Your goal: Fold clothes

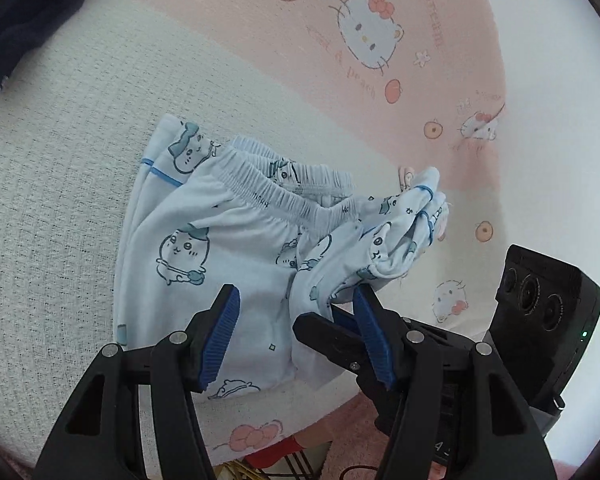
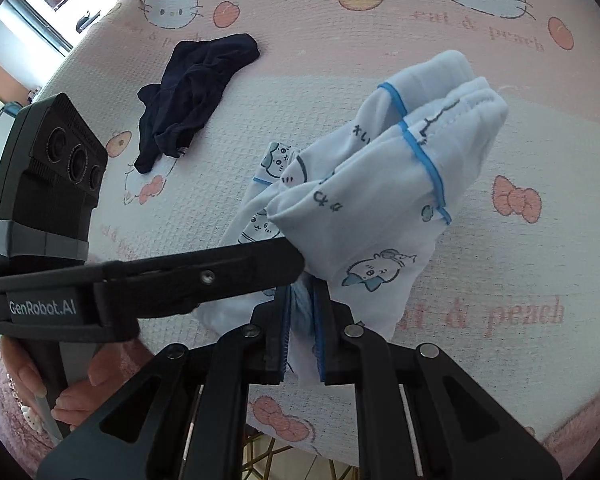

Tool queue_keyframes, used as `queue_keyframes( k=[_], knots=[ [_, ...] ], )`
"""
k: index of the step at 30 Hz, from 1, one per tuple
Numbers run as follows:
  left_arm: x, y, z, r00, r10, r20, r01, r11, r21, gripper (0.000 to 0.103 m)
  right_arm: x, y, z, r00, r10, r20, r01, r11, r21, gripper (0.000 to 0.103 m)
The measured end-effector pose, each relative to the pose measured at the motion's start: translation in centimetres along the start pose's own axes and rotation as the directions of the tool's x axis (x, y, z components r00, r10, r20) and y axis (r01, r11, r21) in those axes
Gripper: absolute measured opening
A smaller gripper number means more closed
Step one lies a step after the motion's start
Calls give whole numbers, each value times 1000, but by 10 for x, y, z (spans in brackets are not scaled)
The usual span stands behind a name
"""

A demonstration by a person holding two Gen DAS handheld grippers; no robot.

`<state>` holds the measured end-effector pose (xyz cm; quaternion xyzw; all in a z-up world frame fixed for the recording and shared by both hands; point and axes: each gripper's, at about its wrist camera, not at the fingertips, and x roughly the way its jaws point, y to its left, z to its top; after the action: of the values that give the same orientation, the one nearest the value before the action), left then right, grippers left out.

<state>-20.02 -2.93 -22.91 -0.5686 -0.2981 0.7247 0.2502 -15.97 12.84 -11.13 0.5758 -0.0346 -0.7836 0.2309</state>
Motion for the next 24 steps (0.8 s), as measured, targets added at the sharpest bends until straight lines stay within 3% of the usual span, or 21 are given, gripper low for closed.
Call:
queue_keyframes(
  k=[2, 5, 6, 10, 15, 19, 22, 24],
  knots=[
    [5, -3, 3, 1000, 10, 5, -10, 1000, 7, 58, 1, 0, -2, 1000, 10, 2, -10, 1000, -7, 10],
    [11, -8, 7, 1000, 25, 12, -25, 1000, 17, 19, 2, 0, -6, 1000, 13, -1, -13, 1000, -14, 10],
    [13, -9, 9, 999, 31, 18, -31, 999, 18, 16, 2, 0, -8, 1000, 13, -3, -13, 1000, -16, 11],
    [9, -7, 15, 997, 29, 74, -30, 1000, 6, 10, -15, -10, -13, 994, 103, 41, -104, 994, 30, 14],
    [-13, 13, 21, 991, 54, 124, -47, 997, -56, 6, -45, -27, -20, 962, 242, 125, -255, 962, 100, 14],
    [-20, 29, 22, 989, 83, 119, -72, 993, -98, 4, -45, -47, -17, 980, 137, 142, -160, 973, 164, 16],
    [-18, 34, 18, 995, 44, 85, -35, 994, -108, 4, -18, -50, -16, 998, 22, 58, -31, 987, 158, 19],
    [-13, 29, 15, 998, -8, 56, 13, 995, -97, 8, -1, -53, -19, 999, 44, 13, -46, 984, 172, 19]
  ],
)
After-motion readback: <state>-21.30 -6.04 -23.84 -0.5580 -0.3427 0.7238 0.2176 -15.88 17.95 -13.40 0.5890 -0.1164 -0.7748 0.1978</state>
